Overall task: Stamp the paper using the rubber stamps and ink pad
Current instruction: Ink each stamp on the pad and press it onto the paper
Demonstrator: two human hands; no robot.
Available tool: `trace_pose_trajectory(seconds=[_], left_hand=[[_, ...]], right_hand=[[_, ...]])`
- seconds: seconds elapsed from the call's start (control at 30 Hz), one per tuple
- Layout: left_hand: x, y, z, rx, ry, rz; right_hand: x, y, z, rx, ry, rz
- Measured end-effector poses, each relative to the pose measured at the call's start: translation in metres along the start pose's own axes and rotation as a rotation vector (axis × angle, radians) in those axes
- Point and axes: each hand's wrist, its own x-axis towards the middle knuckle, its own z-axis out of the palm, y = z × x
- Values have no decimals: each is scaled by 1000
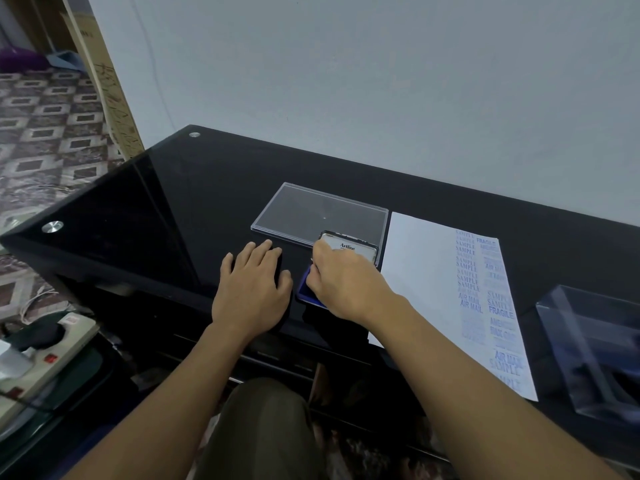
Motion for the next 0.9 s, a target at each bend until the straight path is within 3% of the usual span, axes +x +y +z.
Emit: trace_pose_trajectory(seconds=[0.9], left_hand=[[-1,1,0,-6,-7,-3]], right_hand=[[-7,-5,-2,-41,-17,1]])
